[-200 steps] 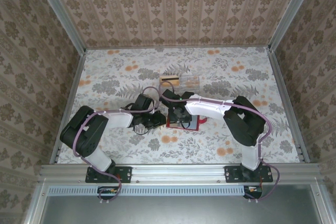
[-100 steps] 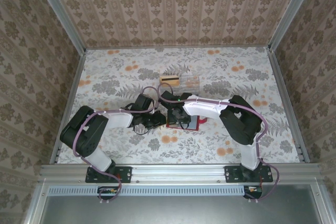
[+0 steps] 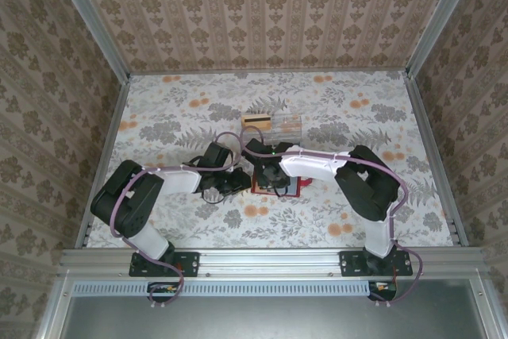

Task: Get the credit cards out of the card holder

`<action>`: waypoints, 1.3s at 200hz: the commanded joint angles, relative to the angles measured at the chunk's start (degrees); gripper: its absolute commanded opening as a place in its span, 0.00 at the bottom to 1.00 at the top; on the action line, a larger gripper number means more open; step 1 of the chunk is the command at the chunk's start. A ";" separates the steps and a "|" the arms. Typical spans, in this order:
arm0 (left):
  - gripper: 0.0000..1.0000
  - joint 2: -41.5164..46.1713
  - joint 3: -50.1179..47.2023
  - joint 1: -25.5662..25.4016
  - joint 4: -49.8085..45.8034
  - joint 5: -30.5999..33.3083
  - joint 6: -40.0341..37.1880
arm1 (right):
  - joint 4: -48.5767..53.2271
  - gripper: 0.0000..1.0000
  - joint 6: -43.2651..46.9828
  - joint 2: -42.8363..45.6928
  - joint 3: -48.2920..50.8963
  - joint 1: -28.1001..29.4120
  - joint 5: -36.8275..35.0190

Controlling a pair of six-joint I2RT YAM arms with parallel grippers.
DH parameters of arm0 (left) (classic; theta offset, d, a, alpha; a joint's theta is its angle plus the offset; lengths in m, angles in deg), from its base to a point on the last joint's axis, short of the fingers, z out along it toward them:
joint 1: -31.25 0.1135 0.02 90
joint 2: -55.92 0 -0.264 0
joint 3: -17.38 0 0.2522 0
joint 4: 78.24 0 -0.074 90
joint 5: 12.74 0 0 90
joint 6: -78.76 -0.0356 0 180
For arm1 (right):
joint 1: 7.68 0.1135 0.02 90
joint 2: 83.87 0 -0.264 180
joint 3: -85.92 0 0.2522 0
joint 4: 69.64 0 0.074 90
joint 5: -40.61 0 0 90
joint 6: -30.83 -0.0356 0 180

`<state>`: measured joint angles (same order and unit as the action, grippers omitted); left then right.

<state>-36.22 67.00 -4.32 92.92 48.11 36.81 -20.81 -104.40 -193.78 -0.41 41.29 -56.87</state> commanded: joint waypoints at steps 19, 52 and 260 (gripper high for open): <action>0.16 1.86 -1.29 0.49 -1.67 -0.56 -0.33 | 4.07 0.34 -0.39 2.89 2.17 -0.20 -3.27; 0.16 1.79 -1.32 0.50 -1.63 -0.65 -0.41 | 5.31 0.36 -0.27 5.00 3.20 -0.91 -5.11; 0.16 1.26 -0.10 0.59 -1.59 -1.48 -1.04 | 0.67 0.39 1.46 9.03 4.47 -1.38 -1.83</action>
<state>-35.72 66.45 -3.95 92.73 47.48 36.77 -18.32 -103.92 -184.84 7.48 38.67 -60.74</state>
